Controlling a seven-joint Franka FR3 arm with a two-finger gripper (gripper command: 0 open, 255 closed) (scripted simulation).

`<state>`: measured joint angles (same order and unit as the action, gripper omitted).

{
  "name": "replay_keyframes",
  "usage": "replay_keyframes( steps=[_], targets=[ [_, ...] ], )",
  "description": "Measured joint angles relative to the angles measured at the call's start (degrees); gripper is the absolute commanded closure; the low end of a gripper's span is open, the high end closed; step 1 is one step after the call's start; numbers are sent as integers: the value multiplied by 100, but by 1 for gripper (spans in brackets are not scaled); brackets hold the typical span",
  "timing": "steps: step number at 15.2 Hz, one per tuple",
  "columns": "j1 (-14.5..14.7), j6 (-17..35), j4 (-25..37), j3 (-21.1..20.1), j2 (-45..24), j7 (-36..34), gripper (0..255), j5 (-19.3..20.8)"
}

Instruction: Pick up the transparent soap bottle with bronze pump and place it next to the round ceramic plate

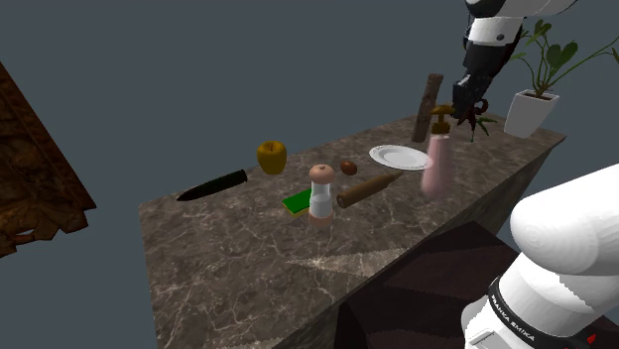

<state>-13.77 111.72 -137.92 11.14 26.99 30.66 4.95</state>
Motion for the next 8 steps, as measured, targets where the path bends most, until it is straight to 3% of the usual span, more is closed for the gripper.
replay_keyframes(
  steps=[8],
  targets=[
    [1, 290, -205, 19, -81, -2, 255, 4]
  ],
)
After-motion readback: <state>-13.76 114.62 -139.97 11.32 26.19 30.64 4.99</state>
